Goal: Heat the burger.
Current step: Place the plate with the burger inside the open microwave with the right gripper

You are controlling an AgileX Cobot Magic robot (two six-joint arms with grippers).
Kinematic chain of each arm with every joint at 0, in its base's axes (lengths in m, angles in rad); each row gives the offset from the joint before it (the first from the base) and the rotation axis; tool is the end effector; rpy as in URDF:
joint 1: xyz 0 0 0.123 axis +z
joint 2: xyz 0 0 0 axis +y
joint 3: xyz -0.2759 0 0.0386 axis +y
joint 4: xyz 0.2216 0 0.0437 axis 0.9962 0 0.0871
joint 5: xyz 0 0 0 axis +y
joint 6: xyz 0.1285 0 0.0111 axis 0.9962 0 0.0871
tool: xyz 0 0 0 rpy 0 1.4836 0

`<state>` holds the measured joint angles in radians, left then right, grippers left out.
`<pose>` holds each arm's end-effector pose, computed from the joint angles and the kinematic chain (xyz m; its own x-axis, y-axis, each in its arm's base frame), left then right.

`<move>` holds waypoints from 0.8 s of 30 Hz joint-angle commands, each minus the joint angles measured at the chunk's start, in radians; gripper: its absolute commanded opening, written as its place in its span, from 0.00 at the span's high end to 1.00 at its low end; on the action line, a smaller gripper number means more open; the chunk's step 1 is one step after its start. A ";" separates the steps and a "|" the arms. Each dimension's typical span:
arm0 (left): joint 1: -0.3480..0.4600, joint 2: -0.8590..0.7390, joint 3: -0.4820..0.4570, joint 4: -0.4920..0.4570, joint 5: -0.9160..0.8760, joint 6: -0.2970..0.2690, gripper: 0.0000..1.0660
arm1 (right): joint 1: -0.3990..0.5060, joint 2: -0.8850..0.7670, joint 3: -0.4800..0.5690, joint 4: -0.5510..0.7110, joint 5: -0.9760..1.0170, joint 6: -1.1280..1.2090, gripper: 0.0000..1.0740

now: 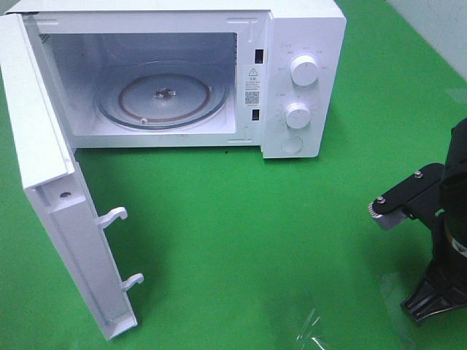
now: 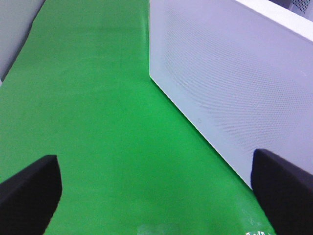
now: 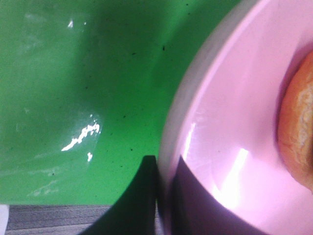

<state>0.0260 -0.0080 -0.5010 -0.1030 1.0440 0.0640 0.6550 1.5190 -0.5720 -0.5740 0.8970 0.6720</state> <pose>0.0122 -0.0112 0.2501 -0.4301 0.0009 -0.9028 0.0595 0.9979 -0.0274 0.1741 0.0647 0.1300 -0.9230 -0.3841 -0.0248 -0.3364 0.8363 -0.4331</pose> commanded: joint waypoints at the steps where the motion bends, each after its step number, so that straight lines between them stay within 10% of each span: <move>1: 0.001 -0.017 0.002 -0.012 -0.002 -0.001 0.09 | 0.021 -0.006 -0.001 -0.038 0.053 0.006 1.00; 24: 0.001 -0.017 0.002 -0.012 -0.002 -0.001 0.09 | 0.252 -0.006 -0.001 -0.011 0.110 0.006 1.00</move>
<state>0.0260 -0.0080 -0.5010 -0.1030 1.0440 0.0640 0.8930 1.5190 -0.5720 -0.5480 0.9480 0.6720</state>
